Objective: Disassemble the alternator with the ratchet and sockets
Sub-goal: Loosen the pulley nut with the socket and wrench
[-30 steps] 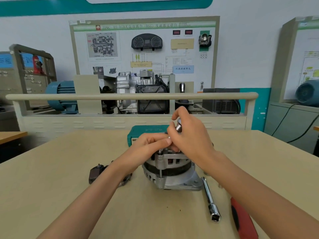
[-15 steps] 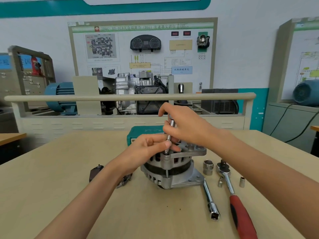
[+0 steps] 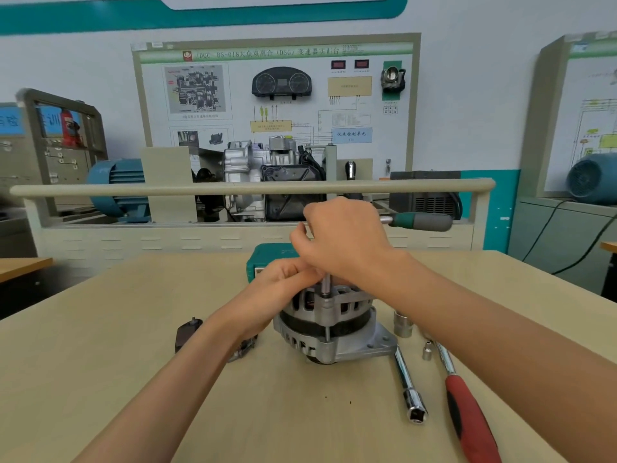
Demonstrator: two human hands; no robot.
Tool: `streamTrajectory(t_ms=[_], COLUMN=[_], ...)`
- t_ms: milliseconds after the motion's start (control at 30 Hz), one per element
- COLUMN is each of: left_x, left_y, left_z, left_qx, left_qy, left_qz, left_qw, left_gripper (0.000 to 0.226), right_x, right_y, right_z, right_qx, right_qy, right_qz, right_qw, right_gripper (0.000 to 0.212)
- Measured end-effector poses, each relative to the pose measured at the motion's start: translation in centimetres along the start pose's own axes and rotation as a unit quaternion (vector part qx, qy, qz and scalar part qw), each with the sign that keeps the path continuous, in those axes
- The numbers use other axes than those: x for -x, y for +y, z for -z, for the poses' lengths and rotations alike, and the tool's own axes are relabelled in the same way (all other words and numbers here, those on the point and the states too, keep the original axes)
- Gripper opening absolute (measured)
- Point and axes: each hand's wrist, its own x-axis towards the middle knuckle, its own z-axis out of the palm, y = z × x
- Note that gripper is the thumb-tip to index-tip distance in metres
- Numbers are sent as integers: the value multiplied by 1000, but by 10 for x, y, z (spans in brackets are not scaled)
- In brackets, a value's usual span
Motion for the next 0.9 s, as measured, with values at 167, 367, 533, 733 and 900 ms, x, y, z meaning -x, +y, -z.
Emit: streamTrajectory(t_ms=[167, 367, 533, 733, 900], left_x=[0, 0, -1, -1, 1], left_y=[-1, -3, -4, -4, 2], left_z=[0, 0, -4, -6, -3], left_qx=[-7, 4, -8, -19, -5], left_qy=[1, 30, 62, 75, 33], left_qz=[-12, -31, -29, -28, -1], left_qw=[1000, 999, 998, 997, 999], left_gripper=[26, 20, 21, 31, 23], right_x=[1, 4, 10, 3, 1], right_y=[6, -2, -13, -16, -9], right_z=[-11, -12, -2, 3, -3], right_qx=[-274, -274, 40, 104, 28], right_qy=[24, 65, 23, -13, -2], right_qz=[-16, -60, -82, -105, -99], right_qw=[961, 958, 996, 989, 995], right_gripper=[41, 39, 22, 40, 33])
